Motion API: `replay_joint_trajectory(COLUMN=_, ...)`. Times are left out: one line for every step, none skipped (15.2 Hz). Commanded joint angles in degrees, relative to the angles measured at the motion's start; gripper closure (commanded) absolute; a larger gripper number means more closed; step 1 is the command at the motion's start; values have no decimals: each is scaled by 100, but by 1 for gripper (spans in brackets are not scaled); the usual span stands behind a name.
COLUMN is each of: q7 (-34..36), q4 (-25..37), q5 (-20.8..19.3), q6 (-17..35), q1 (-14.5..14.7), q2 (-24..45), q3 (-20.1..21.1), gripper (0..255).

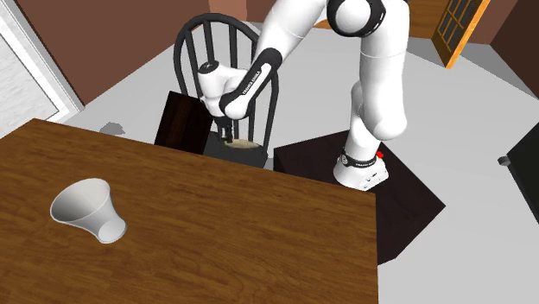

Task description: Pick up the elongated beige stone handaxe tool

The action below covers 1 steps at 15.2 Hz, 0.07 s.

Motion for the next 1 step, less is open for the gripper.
replay_joint_trajectory(q7=-3, q4=-10, q5=-16, q6=-40, q1=-2, q2=-54, q3=-11, gripper=255)
